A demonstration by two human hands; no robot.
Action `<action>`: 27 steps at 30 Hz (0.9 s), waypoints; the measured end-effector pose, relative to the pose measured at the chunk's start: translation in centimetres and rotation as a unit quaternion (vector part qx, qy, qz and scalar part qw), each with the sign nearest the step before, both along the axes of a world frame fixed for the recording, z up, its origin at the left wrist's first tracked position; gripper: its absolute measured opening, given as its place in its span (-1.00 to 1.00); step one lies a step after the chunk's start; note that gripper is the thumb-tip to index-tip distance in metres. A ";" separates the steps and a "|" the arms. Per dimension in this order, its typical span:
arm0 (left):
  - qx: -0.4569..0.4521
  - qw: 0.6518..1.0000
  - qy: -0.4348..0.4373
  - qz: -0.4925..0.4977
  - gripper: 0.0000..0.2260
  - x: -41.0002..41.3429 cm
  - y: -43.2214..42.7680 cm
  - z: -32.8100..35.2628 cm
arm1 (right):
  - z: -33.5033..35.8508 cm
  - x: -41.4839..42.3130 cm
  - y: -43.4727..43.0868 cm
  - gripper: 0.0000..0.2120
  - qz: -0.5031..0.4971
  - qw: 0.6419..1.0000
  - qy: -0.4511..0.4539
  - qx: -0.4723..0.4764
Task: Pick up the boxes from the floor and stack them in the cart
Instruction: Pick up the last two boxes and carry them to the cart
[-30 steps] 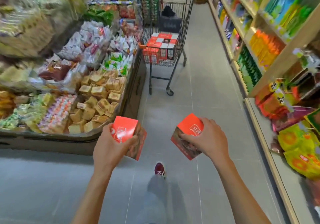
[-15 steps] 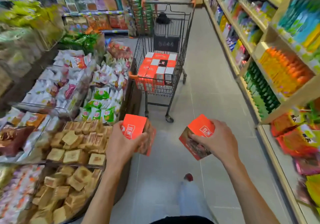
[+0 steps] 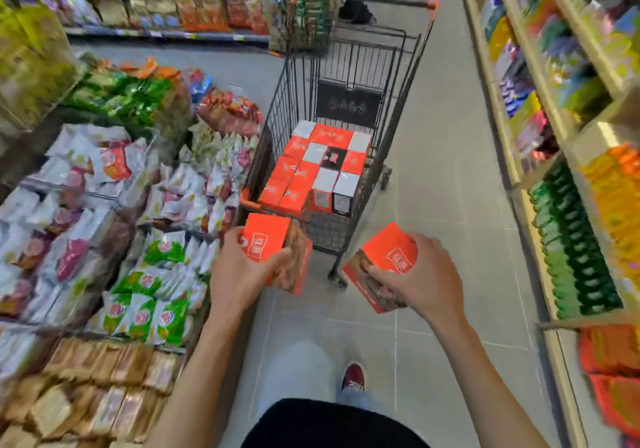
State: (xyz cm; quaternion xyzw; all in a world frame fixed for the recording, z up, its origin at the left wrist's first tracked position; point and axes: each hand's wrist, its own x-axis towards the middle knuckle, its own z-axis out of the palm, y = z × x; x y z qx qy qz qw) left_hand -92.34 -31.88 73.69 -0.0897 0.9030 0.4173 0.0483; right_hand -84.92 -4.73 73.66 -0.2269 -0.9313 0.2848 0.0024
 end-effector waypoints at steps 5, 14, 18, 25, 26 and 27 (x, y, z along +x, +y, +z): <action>-0.022 0.998 -0.035 -0.039 -0.25 -10.7 4.9 -2.7 | -0.3 -7.0 2.9 -0.14 0.003 0.999 -0.028 -0.022; -0.032 0.977 -0.150 -0.147 -0.25 -26.9 11.7 -13.9 | -0.2 -18.3 5.1 -0.03 0.004 0.992 -0.118 0.054; -0.060 0.965 -0.206 -0.151 -0.27 -29.6 12.7 -18.7 | 0.1 -22.8 5.9 -0.04 -0.021 0.988 -0.138 0.069; -0.150 0.950 -0.202 -0.185 -0.15 -32.2 15.3 -25.7 | -1.0 -26.7 8.3 -0.06 -0.009 0.982 -0.178 0.070; -0.163 0.949 -0.202 -0.181 -0.12 -32.4 15.4 -26.6 | -1.2 -26.9 8.6 -0.09 -0.001 0.981 -0.183 0.071; -0.174 0.947 -0.203 -0.176 -0.11 -32.4 15.4 -27.6 | -1.4 -27.1 8.9 -0.10 0.009 0.979 -0.191 0.071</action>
